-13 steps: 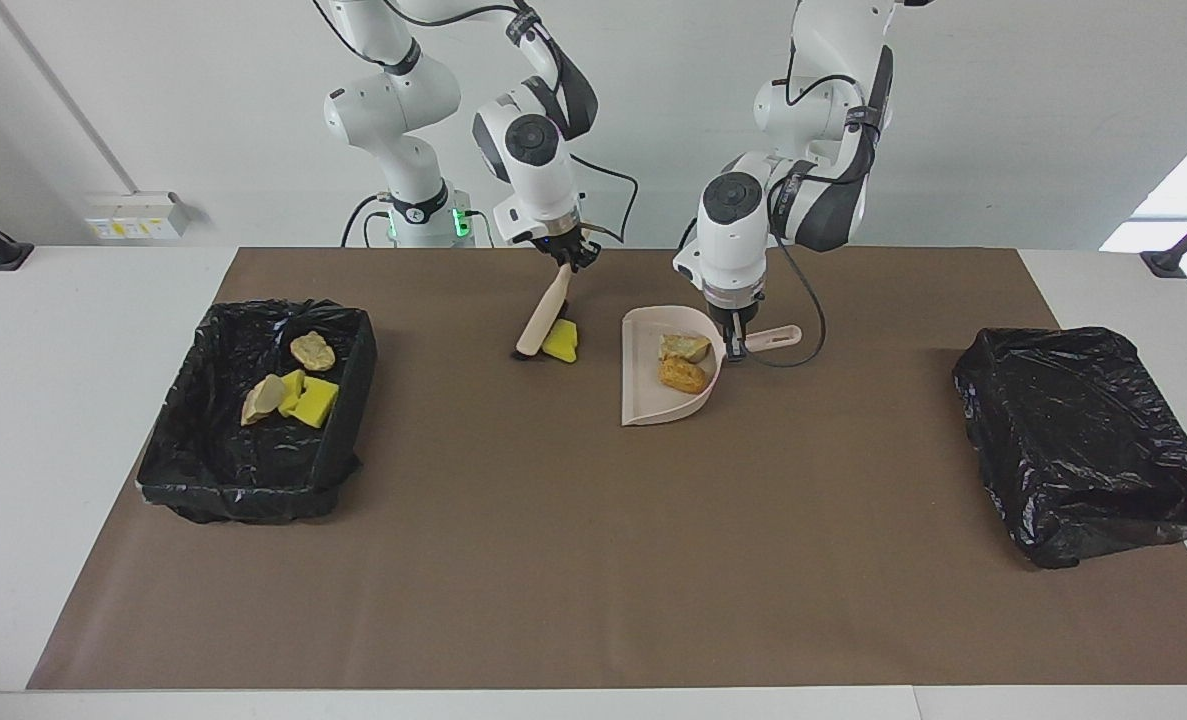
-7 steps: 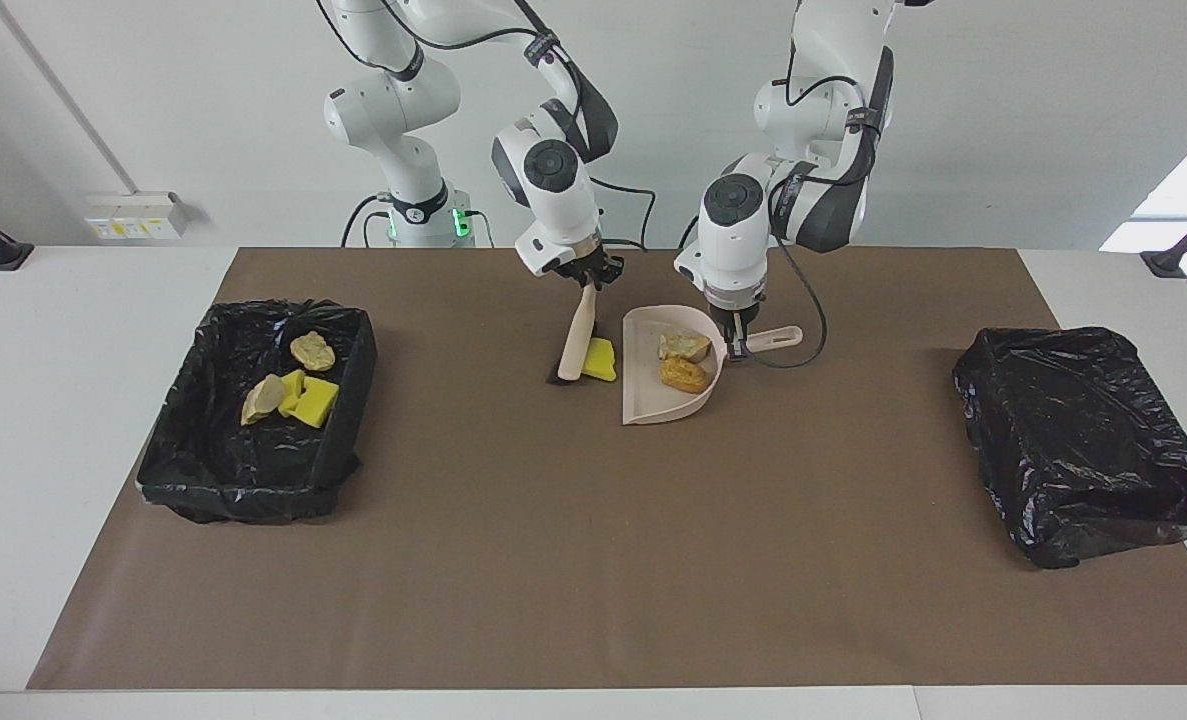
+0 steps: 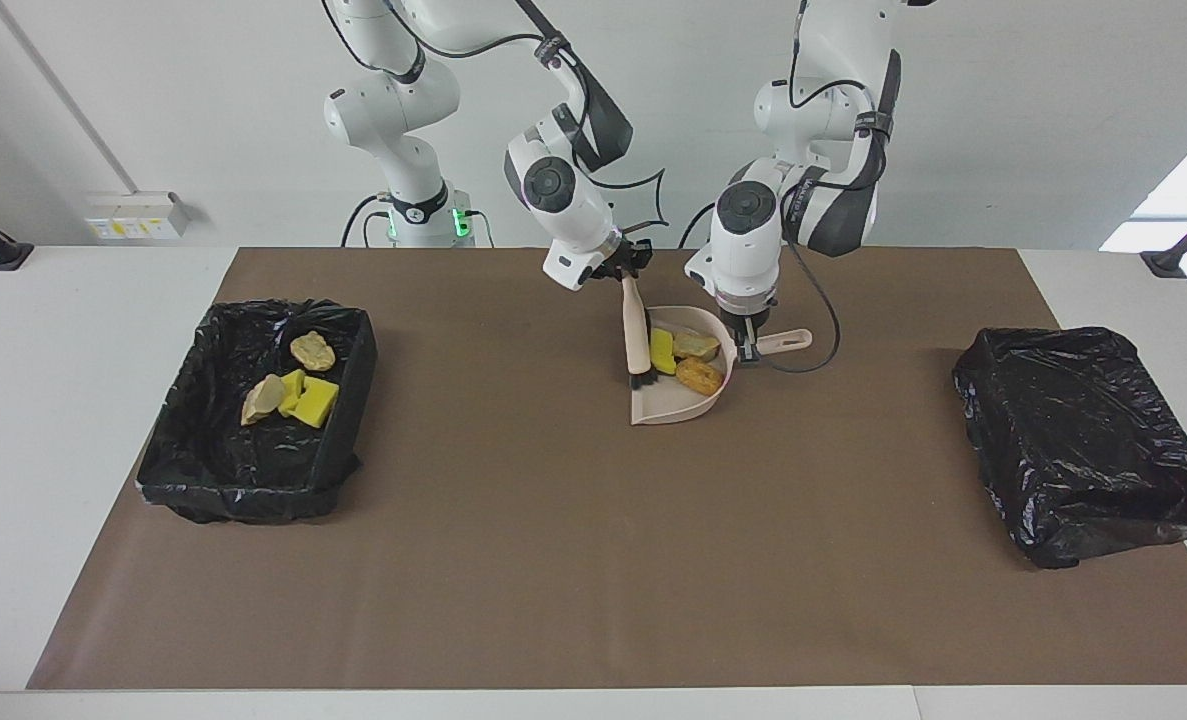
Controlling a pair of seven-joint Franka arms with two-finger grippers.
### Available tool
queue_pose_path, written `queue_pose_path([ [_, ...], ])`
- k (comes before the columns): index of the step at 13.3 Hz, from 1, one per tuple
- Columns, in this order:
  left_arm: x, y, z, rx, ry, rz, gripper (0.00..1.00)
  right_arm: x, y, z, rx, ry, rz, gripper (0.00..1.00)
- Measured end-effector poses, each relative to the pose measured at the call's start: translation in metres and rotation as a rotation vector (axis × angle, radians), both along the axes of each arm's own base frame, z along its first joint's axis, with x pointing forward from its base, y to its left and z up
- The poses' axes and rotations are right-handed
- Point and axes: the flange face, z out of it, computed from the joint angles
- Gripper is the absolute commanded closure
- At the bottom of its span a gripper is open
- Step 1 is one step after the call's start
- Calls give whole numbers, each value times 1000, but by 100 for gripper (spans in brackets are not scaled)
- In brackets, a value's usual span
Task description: Sweep and dump trash in bin
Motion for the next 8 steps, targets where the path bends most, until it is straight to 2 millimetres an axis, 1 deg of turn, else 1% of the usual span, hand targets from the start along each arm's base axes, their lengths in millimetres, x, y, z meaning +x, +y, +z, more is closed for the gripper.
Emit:
queue_pose_path([
  [3,4,6,0,-4,1,1,100,-3,-2,11,-103,-66,30,100],
  [6,8,13,0,-15,3,22,100,-12,8,14,-129,-86,49,100],
  [8,9,14,0,-19,4,27,100,-11,12,21,-137,-101,32,100],
])
